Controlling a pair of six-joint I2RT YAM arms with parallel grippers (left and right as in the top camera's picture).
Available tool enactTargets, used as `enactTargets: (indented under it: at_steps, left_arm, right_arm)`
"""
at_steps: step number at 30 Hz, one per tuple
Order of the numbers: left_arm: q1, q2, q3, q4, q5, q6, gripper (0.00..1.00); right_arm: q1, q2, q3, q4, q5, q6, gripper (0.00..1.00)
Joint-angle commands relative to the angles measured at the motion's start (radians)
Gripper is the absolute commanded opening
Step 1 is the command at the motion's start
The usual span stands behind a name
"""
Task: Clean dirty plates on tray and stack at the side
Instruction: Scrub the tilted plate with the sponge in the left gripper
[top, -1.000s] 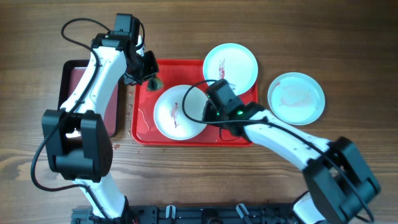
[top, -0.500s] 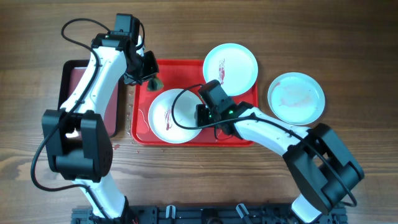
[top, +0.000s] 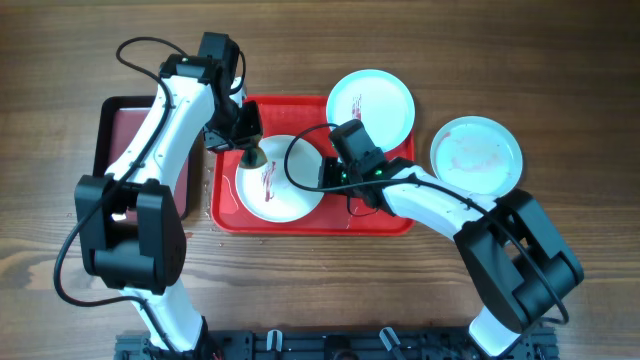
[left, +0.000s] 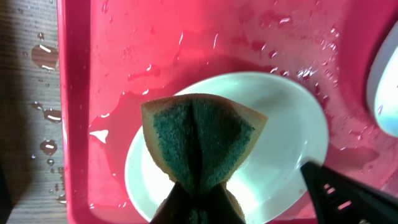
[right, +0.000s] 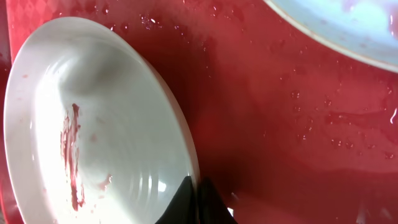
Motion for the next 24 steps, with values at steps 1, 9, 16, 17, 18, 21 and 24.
enactTargets:
  at_steps: [1, 9, 16, 17, 18, 21, 24]
  left_arm:
    - [0.000, 0.008, 0.006, -0.035, -0.005, 0.054, 0.04]
    - [-0.026, 0.008, -0.004, -0.156, 0.055, 0.175, 0.04]
    - [-0.026, 0.008, -0.175, -0.024, 0.067, 0.119, 0.04]
    - [-0.026, 0.008, -0.189, -0.008, 0.066, 0.119, 0.04]
    - [-0.026, 0.008, -0.200, 0.006, 0.065, 0.119, 0.04]
    - [-0.026, 0.008, -0.265, 0.080, 0.030, 0.061, 0.04]
    - [-0.030, 0.008, -0.340, 0.162, 0.032, 0.039, 0.04]
  right_arm:
    - [0.001, 0.024, 0.024, 0.008, -0.029, -0.024, 0.04]
    - [0.001, 0.024, 0.024, -0.009, -0.029, -0.052, 0.04]
    - [0.001, 0.024, 0.024, -0.004, -0.030, -0.053, 0.04]
    - [0.001, 0.024, 0.024, -0.005, -0.030, -0.053, 0.04]
    - [0.001, 0.024, 0.024, -0.002, -0.031, -0.056, 0.04]
    - [0.001, 0.024, 0.024, 0.003, -0.034, -0.068, 0.04]
    - [0.001, 0.024, 0.024, 0.006, -0.038, -0.071, 0.04]
